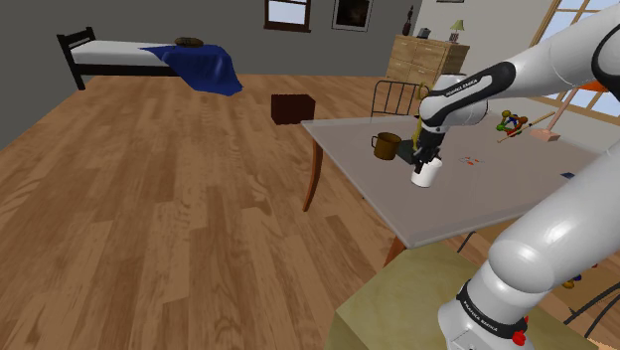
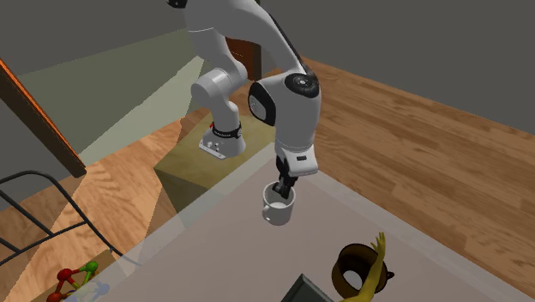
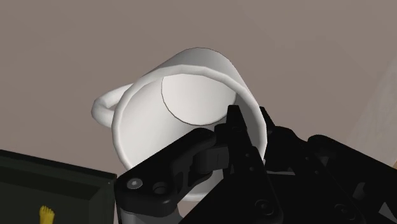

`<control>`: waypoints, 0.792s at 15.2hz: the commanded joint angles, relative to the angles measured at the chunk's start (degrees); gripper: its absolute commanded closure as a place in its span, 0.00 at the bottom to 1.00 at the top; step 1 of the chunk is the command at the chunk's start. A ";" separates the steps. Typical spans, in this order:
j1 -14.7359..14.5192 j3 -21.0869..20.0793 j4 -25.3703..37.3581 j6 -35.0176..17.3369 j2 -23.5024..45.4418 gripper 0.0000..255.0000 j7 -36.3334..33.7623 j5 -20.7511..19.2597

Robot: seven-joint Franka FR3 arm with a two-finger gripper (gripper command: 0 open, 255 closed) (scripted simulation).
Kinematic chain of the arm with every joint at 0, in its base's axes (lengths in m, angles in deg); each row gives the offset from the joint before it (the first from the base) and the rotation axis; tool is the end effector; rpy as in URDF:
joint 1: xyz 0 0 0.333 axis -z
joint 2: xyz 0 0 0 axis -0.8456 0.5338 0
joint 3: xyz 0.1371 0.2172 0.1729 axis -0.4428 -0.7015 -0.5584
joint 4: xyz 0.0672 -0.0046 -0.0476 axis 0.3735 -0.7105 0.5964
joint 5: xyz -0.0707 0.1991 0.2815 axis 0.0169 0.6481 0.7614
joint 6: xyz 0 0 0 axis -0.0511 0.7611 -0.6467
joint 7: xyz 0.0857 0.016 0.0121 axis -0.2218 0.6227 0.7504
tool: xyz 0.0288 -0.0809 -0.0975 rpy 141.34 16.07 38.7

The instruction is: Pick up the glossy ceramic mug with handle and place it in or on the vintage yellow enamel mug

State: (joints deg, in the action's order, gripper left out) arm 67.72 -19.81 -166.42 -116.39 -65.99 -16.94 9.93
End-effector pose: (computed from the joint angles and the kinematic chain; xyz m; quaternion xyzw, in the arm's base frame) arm 0.3493 -0.2632 0.3650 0.9958 -0.0887 -0.0074 0.0216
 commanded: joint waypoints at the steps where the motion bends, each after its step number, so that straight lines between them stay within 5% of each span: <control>1: -0.01 -0.27 0.91 1.86 -0.98 1.00 -0.30 -0.26; 12: 0.08 -1.46 5.91 11.01 -5.32 1.00 -0.94 -1.12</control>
State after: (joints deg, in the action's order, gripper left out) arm 67.78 -21.13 -160.87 -106.23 -70.82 -17.79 8.92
